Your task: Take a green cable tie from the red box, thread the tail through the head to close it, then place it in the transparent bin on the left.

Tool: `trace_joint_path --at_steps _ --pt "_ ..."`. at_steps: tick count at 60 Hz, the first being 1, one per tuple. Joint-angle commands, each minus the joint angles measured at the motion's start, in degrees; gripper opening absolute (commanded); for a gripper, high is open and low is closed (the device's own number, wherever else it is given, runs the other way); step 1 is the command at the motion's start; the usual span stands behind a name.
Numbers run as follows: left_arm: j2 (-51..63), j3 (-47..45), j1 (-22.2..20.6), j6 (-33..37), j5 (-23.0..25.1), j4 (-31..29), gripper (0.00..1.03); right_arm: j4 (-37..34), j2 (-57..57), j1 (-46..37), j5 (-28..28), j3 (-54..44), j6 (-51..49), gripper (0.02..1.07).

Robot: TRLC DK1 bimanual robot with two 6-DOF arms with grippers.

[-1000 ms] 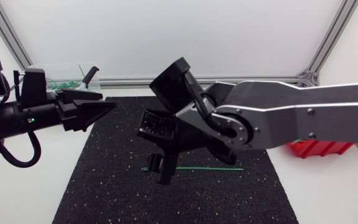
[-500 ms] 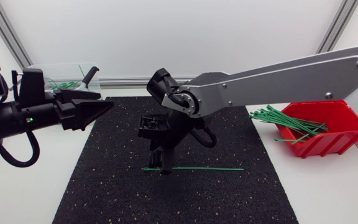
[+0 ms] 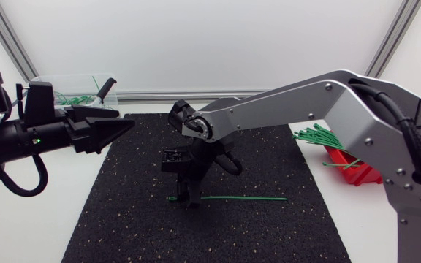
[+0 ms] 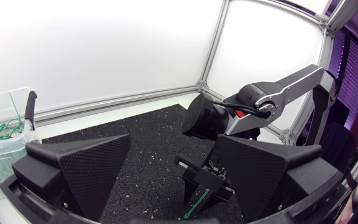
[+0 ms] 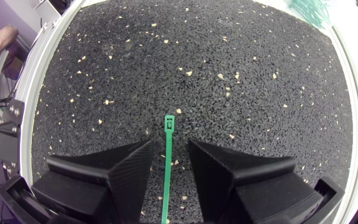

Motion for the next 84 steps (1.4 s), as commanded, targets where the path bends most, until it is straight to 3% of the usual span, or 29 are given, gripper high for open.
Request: trace_joint_path --at_steps 1,5,17,21,31,52,73,84 --pt "1.0 0.4 0.3 0.5 0.4 0.5 0.96 -0.7 1.8 -0.3 -0.7 1.2 -0.8 0.43" --pt "1.0 0.4 0.3 0.5 0.3 0.5 0.96 -0.7 2.0 -0.1 -0.7 1.2 -0.7 0.38" --pt "0.9 0.3 0.3 0.5 0.4 0.4 0.96 -0.9 2.5 0.5 -1.1 1.2 -0.4 0.37" --pt "0.9 0.3 0.3 0.5 0.4 0.4 0.96 -0.9 2.5 0.7 -1.3 1.3 -0.4 0.30" --pt "0.8 0.2 0.3 0.5 0.4 0.4 0.96 -1.6 2.8 1.1 -1.3 1.5 -0.4 0.29" --pt "0.7 0.2 0.3 0.5 0.4 0.5 0.96 -2.1 3.2 1.6 -1.3 1.6 -0.2 0.13" --pt "0.8 0.1 0.4 0.6 0.4 0.5 0.96 -3.4 3.1 2.1 -0.6 1.3 -0.2 0.08" --pt "0.5 0.2 0.4 0.5 0.4 0.5 0.96 -3.4 -3.6 1.5 0.0 1.3 2.7 0.08"
